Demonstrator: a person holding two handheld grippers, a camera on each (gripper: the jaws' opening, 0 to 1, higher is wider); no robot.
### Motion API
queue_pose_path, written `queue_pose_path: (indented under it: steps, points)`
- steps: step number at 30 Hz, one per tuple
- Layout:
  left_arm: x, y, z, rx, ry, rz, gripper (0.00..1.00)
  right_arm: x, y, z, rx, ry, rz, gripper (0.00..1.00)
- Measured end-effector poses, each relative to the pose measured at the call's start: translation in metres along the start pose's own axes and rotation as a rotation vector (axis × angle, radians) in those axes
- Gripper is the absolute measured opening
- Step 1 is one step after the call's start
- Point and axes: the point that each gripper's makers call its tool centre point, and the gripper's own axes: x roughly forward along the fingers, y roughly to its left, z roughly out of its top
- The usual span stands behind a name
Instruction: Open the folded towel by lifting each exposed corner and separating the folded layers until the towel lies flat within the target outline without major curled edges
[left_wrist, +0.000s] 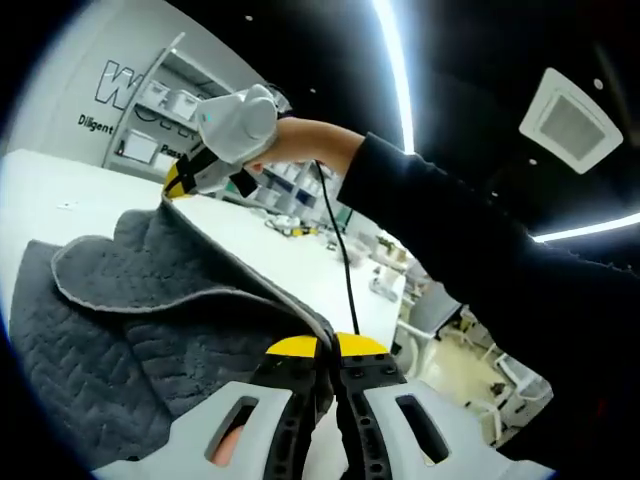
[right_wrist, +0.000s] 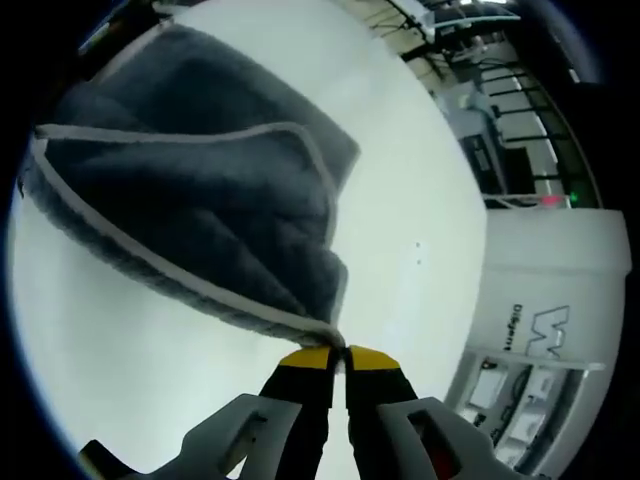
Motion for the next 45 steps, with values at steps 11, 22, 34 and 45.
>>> queue_pose_path:
  steps: [11, 22, 34, 45]
  points:
    - [0.023, -0.009, -0.011, 0.014, 0.035, -0.019, 0.03, -0.003, 0.023, -0.029, 0.039, 0.027, -0.004, 0.0]
    - [0.051, -0.019, -0.027, 0.016, 0.082, -0.037, 0.03, -0.003, 0.042, -0.055, 0.058, 0.056, -0.009, 0.0]
    - [0.08, -0.021, -0.054, 0.019, 0.151, -0.028, 0.03, 0.007, 0.067, -0.085, 0.085, 0.087, 0.002, 0.0]
    - [0.084, -0.012, -0.073, 0.036, 0.215, -0.004, 0.03, 0.028, 0.086, -0.089, 0.08, 0.094, 0.035, 0.0]
